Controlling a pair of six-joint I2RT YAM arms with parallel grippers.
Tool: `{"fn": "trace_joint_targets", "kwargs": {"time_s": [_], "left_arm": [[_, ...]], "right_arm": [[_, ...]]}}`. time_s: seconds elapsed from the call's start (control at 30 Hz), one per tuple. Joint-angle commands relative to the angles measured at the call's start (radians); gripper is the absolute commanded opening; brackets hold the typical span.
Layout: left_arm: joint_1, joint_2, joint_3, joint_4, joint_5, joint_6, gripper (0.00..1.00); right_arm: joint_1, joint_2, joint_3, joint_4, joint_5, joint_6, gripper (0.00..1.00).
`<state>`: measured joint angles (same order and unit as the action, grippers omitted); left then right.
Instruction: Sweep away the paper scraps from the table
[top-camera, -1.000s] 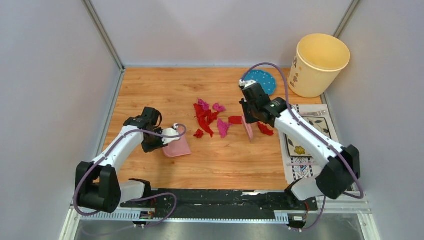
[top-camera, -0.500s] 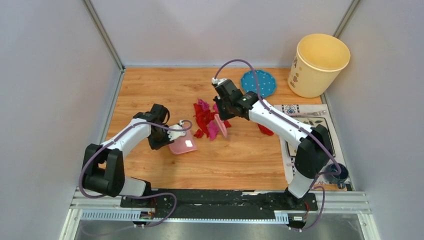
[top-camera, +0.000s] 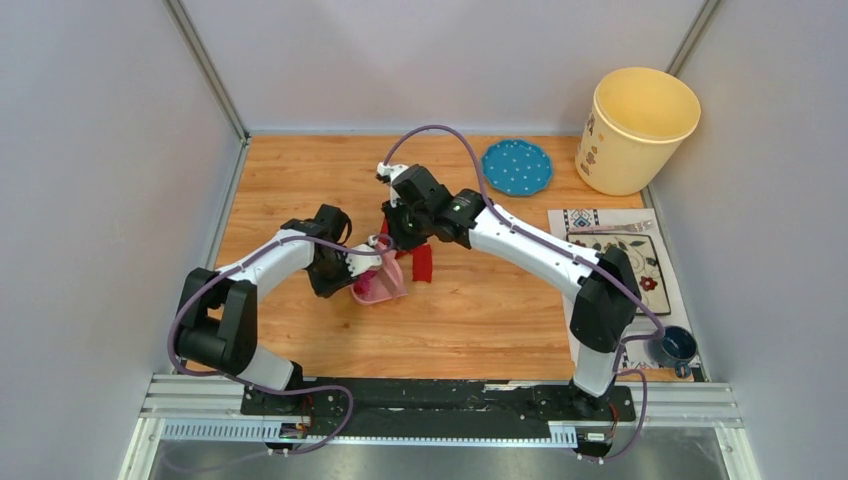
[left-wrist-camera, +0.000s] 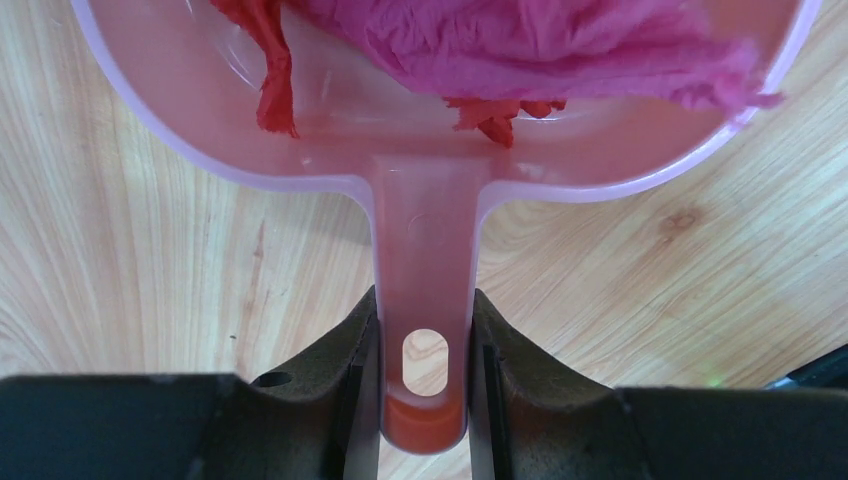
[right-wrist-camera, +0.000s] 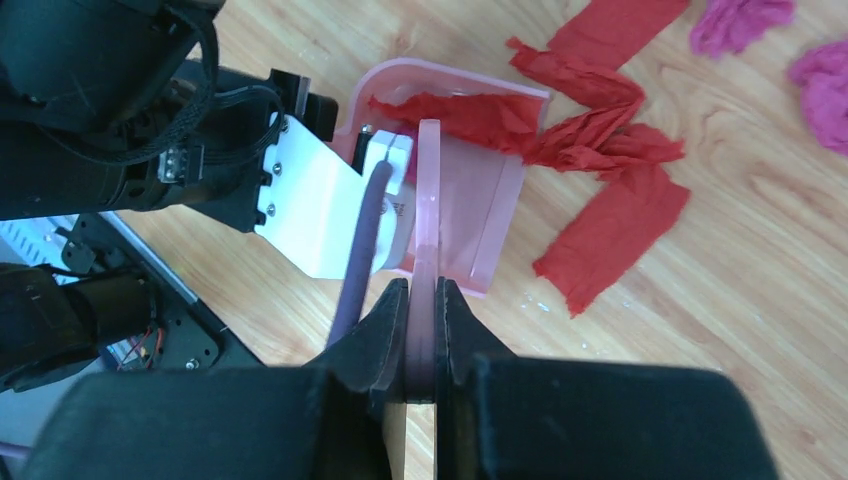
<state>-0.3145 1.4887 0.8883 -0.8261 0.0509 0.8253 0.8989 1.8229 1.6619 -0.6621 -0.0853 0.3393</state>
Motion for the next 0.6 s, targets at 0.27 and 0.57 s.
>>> {"fn": "trace_joint_targets", "kwargs": {"time_s": [0.27,0.57], "left_arm": [[-0.044,-0.048,-0.022,-0.041,0.107,-0.247,0.00],[-0.136,-0.036,0.012,-0.087,0.122,-0.383,0.28]], "right_arm": [[-0.044,-0.287,-0.031,-0.097,0.360,-0.131,0.00],[-0.117,-0.346,-0.086,-0.077,0.288,-0.232,0.00]]}}
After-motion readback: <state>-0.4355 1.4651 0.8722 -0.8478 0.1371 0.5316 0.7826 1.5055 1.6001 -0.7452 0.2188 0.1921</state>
